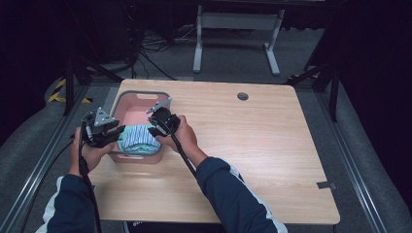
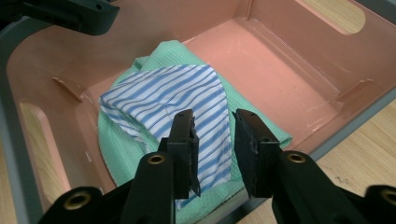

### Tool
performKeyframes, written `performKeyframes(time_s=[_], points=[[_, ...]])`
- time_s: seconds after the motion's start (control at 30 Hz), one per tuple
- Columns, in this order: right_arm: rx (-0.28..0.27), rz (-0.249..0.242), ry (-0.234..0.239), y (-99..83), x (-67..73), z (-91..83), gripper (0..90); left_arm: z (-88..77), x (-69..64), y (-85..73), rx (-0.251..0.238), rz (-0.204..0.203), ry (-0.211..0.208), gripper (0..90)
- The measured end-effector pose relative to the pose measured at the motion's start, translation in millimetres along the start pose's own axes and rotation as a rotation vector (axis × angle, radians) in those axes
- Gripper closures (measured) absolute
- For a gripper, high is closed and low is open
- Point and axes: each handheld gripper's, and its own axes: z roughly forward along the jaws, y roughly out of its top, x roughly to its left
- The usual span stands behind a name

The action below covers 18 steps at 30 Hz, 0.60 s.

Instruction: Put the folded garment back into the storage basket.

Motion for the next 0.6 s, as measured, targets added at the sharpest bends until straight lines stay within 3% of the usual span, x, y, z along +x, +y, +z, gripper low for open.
performKeyframes(time_s=[0.33,0.6], points=[[-0.032,-0.041,-0.022,-2.1,-3.5,-28.5,60.6,-6.8,-6.6,7.1,-0.077,-0.027,-0.036,60.1],[-0.078,-0.04,-0.062,-7.4,-19.9,-59.2,50.1,-14.8,-22.1,16.0,-0.115,-0.026,-0.056,51.1]])
